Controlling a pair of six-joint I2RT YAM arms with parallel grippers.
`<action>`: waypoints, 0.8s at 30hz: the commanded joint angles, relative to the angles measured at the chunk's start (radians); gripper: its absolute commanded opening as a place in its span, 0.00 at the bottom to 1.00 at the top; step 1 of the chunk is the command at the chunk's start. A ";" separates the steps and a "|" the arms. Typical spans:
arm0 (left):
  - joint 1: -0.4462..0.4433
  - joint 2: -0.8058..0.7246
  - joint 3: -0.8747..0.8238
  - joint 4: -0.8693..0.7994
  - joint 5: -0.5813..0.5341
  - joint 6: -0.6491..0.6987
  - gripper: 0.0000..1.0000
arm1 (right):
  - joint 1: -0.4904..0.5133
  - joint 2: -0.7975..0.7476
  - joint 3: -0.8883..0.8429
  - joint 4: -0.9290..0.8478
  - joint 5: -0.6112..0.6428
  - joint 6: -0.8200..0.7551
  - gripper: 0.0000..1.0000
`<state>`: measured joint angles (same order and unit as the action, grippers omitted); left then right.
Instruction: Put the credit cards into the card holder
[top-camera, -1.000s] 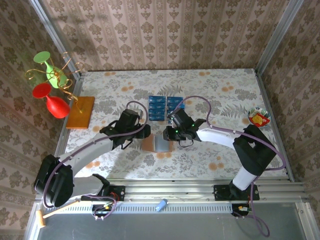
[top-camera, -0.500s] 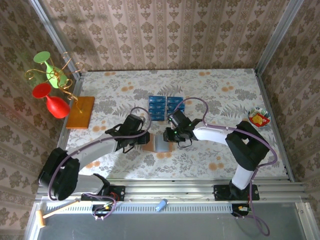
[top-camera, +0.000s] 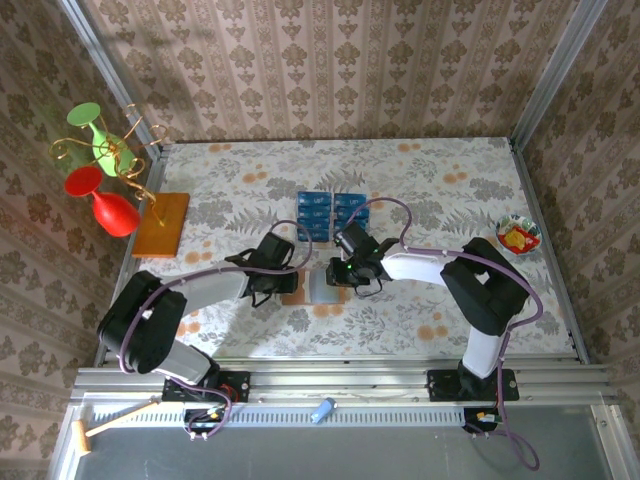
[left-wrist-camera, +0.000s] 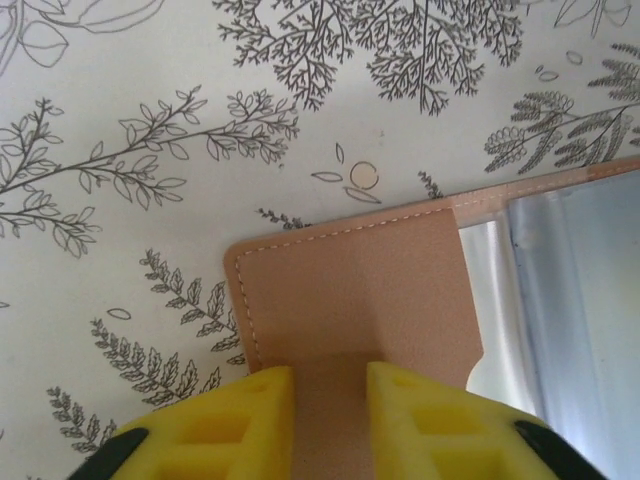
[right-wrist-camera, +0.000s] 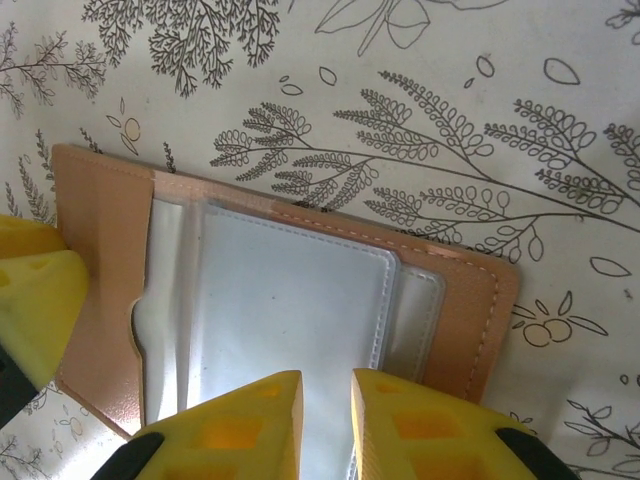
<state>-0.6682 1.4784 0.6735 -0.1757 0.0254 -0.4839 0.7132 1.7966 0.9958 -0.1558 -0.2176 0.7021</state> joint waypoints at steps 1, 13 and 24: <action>-0.008 0.004 -0.018 0.033 -0.015 0.016 0.31 | 0.000 0.018 -0.009 0.029 -0.019 -0.007 0.25; -0.007 -0.020 -0.062 0.108 0.003 0.012 0.36 | 0.017 0.049 -0.009 0.093 -0.051 0.036 0.28; -0.008 -0.131 -0.144 0.214 0.019 0.005 0.55 | 0.018 0.057 -0.017 0.118 -0.060 0.056 0.27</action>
<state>-0.6682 1.3788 0.5495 -0.0071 0.0299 -0.4782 0.7246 1.8301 0.9913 -0.0498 -0.2626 0.7395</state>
